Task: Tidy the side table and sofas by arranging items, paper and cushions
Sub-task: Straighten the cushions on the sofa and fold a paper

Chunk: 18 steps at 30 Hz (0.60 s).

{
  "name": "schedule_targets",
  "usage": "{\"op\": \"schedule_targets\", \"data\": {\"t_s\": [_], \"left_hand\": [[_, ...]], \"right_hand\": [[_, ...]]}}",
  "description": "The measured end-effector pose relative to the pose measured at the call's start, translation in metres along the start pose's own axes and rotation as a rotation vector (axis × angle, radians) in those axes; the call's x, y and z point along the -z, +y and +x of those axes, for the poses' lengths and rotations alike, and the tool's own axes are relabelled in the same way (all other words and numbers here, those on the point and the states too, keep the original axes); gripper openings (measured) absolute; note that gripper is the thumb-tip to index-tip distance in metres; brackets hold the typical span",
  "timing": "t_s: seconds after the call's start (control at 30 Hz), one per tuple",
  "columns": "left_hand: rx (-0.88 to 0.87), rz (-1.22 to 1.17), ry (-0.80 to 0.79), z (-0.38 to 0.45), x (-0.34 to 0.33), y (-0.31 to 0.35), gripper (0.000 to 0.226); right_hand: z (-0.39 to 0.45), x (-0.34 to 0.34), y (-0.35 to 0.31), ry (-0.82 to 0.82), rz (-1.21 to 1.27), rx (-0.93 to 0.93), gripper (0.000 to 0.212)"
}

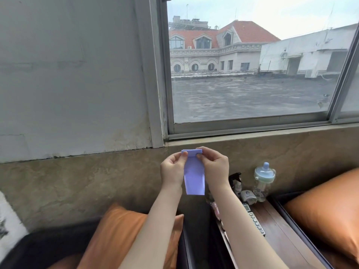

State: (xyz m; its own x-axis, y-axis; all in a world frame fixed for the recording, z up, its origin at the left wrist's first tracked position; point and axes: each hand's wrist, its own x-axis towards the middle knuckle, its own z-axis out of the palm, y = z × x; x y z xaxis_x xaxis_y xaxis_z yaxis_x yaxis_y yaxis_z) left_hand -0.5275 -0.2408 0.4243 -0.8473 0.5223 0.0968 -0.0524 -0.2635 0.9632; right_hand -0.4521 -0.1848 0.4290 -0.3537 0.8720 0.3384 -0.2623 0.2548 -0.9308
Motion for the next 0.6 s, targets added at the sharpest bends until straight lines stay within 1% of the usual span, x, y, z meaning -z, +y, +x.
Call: {"op": "schedule_targets", "data": {"t_s": [0.07, 0.13, 0.27, 0.37, 0.47, 0.6], "left_hand": [[0.011, -0.005, 0.016, 0.003, 0.0014, -0.0007, 0.013], [0.002, -0.015, 0.04, 0.0038, 0.0014, -0.0013, 0.015], [-0.006, -0.089, 0.073, 0.0036, 0.0002, -0.0005, 0.012], [0.011, -0.116, 0.032, 0.0018, 0.0002, -0.0028, 0.017], [0.022, -0.072, -0.005, -0.0004, -0.0006, -0.0035, 0.017], [0.025, -0.096, 0.029, -0.0007, -0.0033, -0.0012, 0.013]], "right_hand": [[0.0009, 0.0025, -0.0007, -0.021, 0.09, -0.047, 0.028], [0.0018, 0.0039, 0.0, -0.057, 0.13, -0.074, 0.032], [0.0044, 0.0035, 0.0043, -0.125, 0.062, -0.053, 0.023], [0.0055, 0.0039, 0.0072, -0.066, 0.023, -0.029, 0.023], [0.0064, 0.0054, 0.0069, -0.014, 0.016, -0.018, 0.029], [0.0055, 0.0052, 0.007, -0.031, 0.037, -0.016, 0.035]]}}
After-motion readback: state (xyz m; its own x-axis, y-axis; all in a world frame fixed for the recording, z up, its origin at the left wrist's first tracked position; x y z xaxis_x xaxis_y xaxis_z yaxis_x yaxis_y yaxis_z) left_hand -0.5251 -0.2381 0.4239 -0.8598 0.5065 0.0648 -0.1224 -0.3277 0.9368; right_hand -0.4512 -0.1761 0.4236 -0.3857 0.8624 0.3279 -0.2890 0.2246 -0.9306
